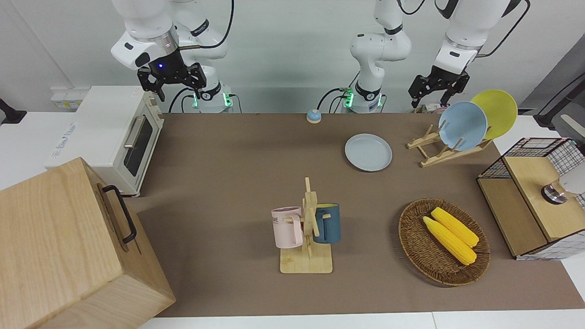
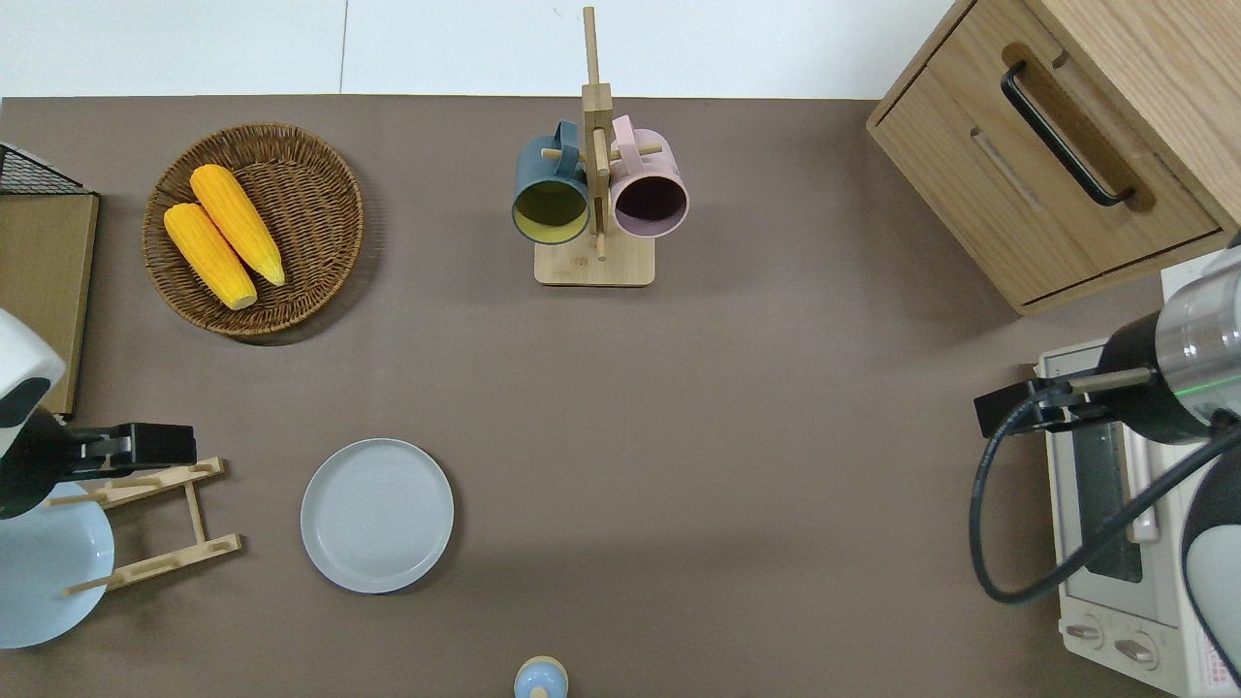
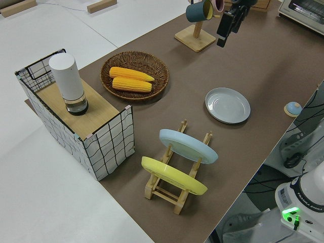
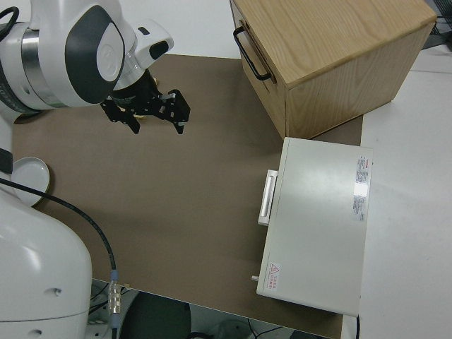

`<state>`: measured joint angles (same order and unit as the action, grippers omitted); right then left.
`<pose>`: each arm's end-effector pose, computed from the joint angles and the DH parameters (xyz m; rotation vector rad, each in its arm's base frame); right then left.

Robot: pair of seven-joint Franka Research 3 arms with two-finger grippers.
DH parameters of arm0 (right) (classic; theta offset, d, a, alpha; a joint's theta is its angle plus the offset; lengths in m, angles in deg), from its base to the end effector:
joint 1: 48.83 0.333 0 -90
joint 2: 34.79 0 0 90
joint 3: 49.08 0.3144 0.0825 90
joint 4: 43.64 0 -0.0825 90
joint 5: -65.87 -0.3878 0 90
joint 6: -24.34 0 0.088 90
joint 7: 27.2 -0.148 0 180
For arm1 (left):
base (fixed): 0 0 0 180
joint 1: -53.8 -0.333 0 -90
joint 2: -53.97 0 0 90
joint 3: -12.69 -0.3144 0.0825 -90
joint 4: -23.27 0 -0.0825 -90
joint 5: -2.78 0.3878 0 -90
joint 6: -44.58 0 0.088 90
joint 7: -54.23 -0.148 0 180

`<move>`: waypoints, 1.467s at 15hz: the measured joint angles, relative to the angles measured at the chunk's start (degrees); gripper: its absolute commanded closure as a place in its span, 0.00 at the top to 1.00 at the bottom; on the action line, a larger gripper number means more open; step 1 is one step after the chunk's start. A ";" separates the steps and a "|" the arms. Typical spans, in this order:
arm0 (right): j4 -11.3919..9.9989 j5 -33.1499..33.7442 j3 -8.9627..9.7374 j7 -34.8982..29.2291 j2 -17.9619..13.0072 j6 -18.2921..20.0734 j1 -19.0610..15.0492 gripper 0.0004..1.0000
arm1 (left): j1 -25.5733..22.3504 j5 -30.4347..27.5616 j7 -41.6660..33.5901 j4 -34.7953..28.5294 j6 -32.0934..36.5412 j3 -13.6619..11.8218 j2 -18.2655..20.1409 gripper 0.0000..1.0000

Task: Pick gray plate from table and place it on lower plate rack with left arm
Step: 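Move the left gripper toward the gray plate on the table, then lower the left gripper onto the gray plate rim and grasp it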

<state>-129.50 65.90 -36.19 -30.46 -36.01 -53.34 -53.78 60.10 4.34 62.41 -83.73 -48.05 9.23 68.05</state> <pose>0.5186 0.0735 0.6096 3.1162 0.1267 -0.1888 0.4821 -0.0174 0.5720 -3.1254 -0.1408 0.0066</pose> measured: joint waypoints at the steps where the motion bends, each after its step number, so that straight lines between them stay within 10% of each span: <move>1: 0.00 0.00 0.00 0.00 0.00 0.00 0.00 0.99 | -0.05 0.00 0.00 0.00 0.03 -0.08 0.00 0.99; 13: 0.00 0.00 0.00 0.00 0.00 0.00 0.00 0.99 | 0.01 -1.67 0.62 -5.34 -0.18 0.23 -3.44 0.99; 22: 0.00 0.00 0.00 0.00 0.00 0.00 0.00 0.99 | -0.03 -2.72 0.62 -23.84 -21.50 -0.32 -8.82 0.99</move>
<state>-129.50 65.90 -36.19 -30.46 -36.01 -53.34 -53.78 60.07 1.62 63.03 -107.57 -69.55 8.92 59.23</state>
